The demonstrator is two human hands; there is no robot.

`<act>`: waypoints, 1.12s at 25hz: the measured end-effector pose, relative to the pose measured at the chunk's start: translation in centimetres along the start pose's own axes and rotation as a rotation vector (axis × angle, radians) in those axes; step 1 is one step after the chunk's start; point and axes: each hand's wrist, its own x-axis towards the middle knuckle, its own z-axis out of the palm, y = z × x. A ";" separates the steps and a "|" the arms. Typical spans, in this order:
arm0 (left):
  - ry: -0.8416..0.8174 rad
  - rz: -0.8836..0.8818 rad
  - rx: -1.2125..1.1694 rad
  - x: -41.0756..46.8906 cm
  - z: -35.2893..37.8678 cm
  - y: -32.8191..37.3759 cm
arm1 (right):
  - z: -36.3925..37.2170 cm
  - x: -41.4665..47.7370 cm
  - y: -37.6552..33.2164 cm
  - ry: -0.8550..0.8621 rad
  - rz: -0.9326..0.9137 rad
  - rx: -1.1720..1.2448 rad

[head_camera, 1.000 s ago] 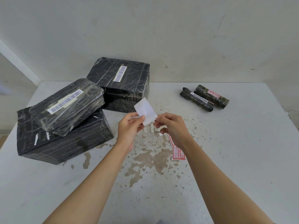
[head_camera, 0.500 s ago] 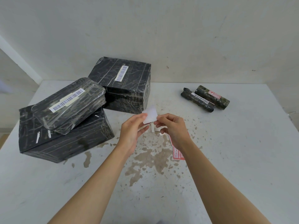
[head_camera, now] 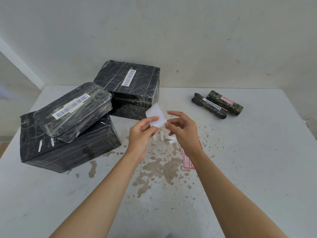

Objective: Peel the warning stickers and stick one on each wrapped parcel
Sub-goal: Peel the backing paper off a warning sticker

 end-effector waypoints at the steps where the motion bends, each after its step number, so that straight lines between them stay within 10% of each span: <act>1: 0.000 0.000 0.002 0.1 0.0 0.0 | 0.0 0.1 0.0 0.000 -0.022 -0.024; 28: 0.057 -0.045 -0.006 0.3 0.2 0.1 | 0.4 -0.2 1.5 0.074 -0.372 -0.515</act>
